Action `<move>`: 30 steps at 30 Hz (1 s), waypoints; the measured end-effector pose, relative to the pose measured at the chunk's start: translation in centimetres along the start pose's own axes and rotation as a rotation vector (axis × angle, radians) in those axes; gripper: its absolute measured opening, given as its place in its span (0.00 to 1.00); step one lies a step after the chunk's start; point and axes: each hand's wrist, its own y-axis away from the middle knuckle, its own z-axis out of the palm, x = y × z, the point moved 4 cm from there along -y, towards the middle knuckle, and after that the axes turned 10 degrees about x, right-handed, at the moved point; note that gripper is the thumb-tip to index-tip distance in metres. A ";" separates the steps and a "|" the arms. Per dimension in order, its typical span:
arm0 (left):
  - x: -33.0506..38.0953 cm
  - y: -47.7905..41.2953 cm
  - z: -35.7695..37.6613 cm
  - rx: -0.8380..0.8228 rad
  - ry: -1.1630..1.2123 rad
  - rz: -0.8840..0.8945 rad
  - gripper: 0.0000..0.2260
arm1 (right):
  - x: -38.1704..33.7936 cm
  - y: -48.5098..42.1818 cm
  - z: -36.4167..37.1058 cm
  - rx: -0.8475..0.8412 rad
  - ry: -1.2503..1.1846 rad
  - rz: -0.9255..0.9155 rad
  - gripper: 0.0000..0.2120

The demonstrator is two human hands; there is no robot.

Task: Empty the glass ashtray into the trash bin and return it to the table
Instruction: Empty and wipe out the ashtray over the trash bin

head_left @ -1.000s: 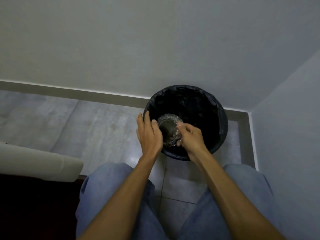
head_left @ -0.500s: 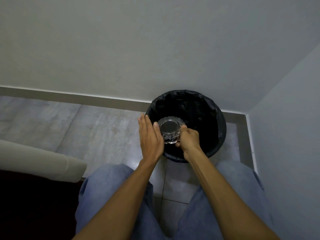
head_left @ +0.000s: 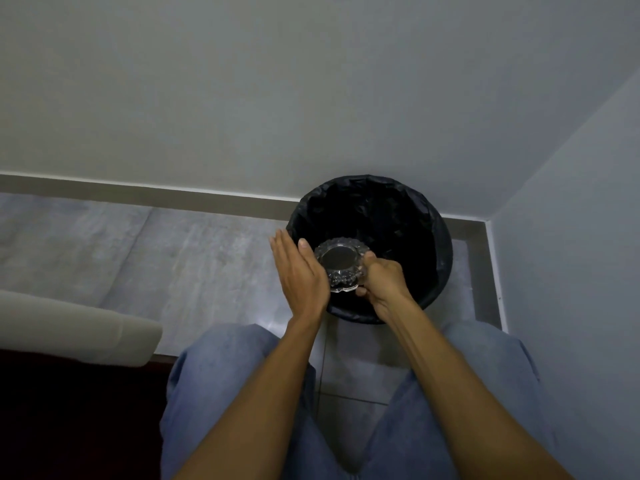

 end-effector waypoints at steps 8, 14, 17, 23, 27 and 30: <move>2.6 -0.3 -1.5 0.044 0.042 0.138 0.23 | -2.9 3.2 0.1 0.078 0.532 -0.681 0.14; 5.6 -0.8 -2.8 -0.175 -0.003 0.111 0.20 | -3.8 7.2 0.0 -0.019 0.748 -1.210 0.11; 6.1 -0.5 -3.3 -0.314 -0.040 -0.044 0.14 | -3.5 7.8 -0.4 -0.051 0.797 -1.305 0.13; 5.1 -1.5 -2.7 -0.315 0.160 -0.373 0.10 | -3.9 7.9 -1.1 -0.077 0.756 -1.334 0.14; 5.3 -1.5 -2.5 -0.287 0.339 -0.515 0.12 | -5.6 6.4 -3.0 -0.007 0.538 -1.046 0.17; 5.6 -1.4 -2.5 -0.265 0.433 -0.542 0.12 | -5.7 4.7 -3.8 0.085 0.612 -0.840 0.25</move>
